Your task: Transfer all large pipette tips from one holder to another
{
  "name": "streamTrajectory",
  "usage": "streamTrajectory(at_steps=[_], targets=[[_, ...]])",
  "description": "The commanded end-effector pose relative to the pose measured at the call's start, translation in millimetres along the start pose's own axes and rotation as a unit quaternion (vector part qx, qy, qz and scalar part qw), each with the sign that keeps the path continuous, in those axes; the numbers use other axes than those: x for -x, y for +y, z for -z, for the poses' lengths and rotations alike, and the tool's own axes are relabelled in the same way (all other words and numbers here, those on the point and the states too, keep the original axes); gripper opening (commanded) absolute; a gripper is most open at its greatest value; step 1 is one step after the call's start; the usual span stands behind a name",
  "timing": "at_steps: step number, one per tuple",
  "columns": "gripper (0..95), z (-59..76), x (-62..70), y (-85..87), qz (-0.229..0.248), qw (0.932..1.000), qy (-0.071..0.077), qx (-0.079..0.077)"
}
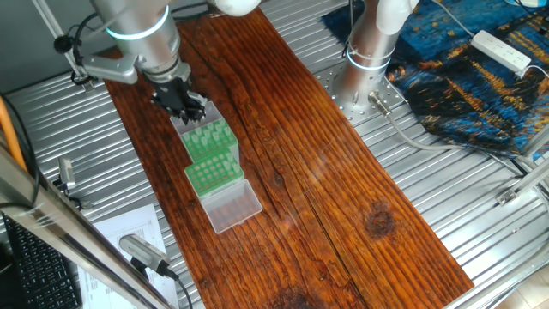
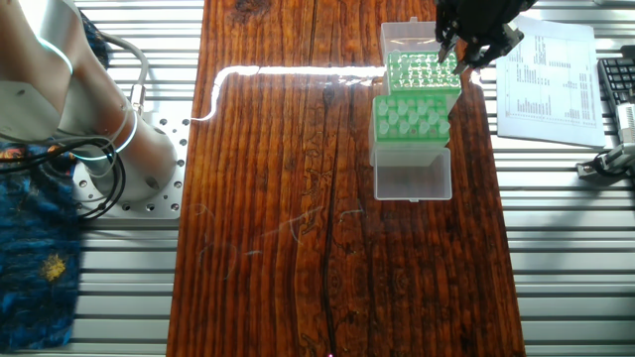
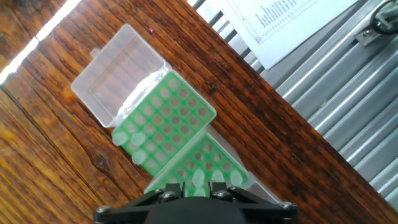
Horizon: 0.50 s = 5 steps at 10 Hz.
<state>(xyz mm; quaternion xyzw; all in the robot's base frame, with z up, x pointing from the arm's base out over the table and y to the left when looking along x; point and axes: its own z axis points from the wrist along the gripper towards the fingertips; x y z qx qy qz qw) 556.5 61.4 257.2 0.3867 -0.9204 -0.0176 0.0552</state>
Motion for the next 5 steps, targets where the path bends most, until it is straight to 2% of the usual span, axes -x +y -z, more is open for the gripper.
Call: streamTrajectory(at_steps=[1,3,5], targets=[[19.0,-6.5,17.5,11.8,-0.024,0.9997,0.003,0.003],[19.0,-23.4,29.8,25.0,-0.043,0.9990,-0.004,0.009],[19.0,-35.8,31.4,33.5,-0.062,0.9978,-0.013,0.018]])
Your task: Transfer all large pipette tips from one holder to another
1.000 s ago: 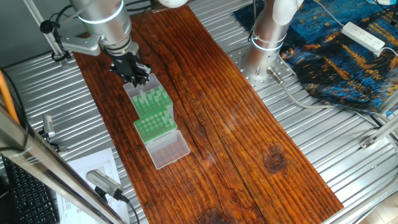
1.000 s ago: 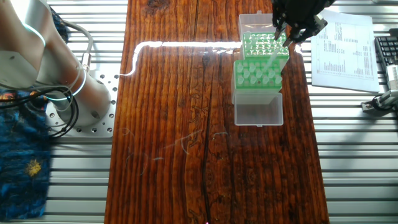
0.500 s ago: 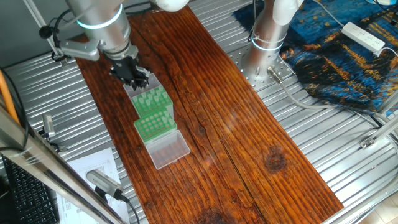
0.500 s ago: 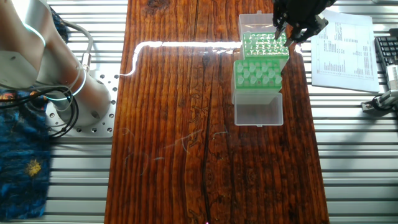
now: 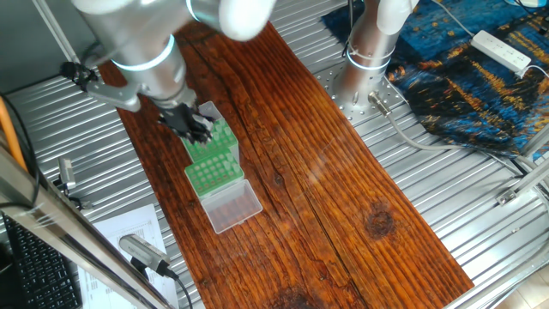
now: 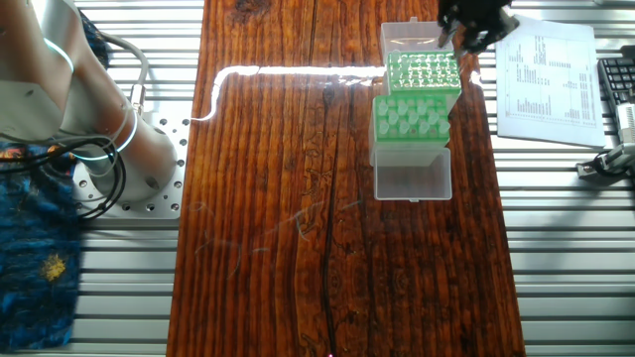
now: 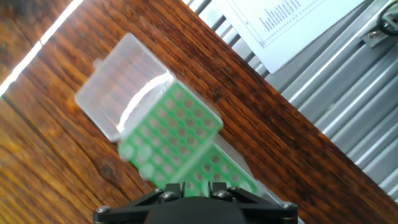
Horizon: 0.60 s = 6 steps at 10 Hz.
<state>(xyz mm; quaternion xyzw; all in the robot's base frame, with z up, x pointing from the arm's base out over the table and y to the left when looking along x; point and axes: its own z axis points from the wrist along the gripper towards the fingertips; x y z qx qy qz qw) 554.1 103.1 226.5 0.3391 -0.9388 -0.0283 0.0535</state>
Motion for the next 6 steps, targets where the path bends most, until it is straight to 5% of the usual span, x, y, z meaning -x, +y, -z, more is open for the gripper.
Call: streamTrajectory(at_steps=[1,6], targets=[[19.0,-18.1,-2.1,13.7,-0.026,0.9995,-0.011,0.012],[19.0,-36.0,5.0,30.0,-0.069,0.9974,-0.019,0.009]])
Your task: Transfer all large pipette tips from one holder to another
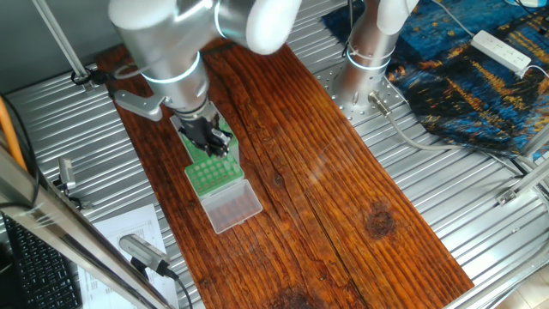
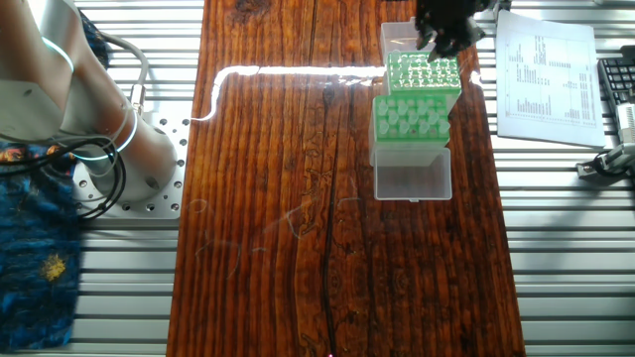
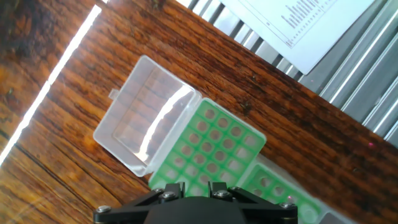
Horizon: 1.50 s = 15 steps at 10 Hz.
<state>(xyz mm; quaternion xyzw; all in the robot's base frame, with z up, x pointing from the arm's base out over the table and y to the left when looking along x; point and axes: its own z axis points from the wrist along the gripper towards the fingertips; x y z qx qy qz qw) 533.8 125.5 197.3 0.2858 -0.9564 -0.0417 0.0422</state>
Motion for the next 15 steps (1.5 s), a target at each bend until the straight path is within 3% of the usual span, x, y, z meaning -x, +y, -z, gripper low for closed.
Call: streamTrajectory(at_steps=[1,6,15], targets=[[19.0,-8.7,4.7,6.0,-0.026,0.9996,-0.003,-0.005],[19.0,-26.6,-1.0,8.4,-0.042,0.9989,-0.014,-0.015],[19.0,-37.4,1.0,10.2,-0.047,0.9985,-0.020,-0.022]])
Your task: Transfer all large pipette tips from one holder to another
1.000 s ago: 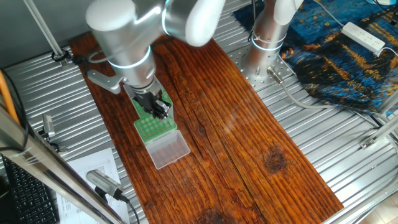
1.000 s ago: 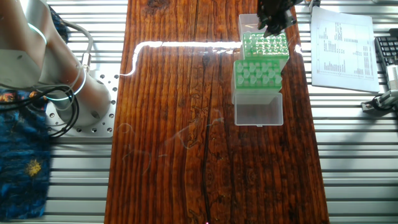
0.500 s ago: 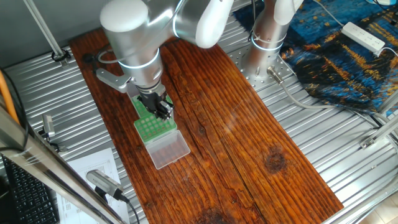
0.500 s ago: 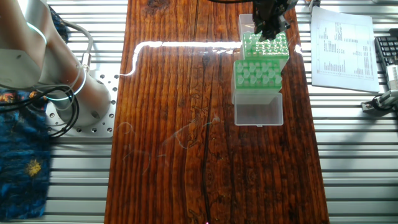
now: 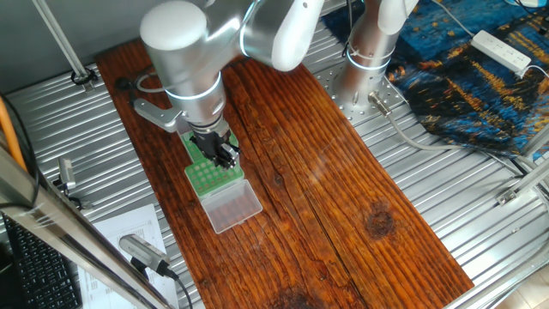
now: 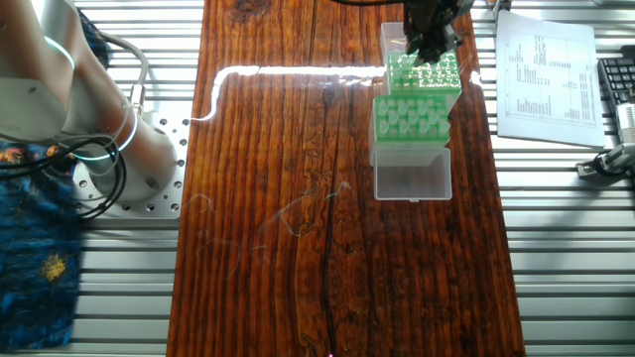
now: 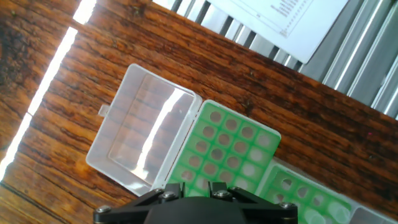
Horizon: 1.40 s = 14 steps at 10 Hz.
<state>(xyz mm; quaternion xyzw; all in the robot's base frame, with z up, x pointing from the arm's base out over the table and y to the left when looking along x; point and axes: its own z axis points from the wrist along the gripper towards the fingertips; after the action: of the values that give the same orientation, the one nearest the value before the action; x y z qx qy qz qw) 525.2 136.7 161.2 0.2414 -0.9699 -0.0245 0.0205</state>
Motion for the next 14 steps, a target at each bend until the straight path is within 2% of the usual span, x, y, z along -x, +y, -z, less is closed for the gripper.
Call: streamTrajectory(at_steps=[1,8,14], targets=[[19.0,-2.4,-1.1,0.0,-0.001,1.0000,-0.003,-0.002],[19.0,-9.2,-6.0,3.7,-0.001,0.9999,-0.001,-0.010],[19.0,-9.8,-7.3,3.8,0.000,0.9999,0.001,-0.016]])
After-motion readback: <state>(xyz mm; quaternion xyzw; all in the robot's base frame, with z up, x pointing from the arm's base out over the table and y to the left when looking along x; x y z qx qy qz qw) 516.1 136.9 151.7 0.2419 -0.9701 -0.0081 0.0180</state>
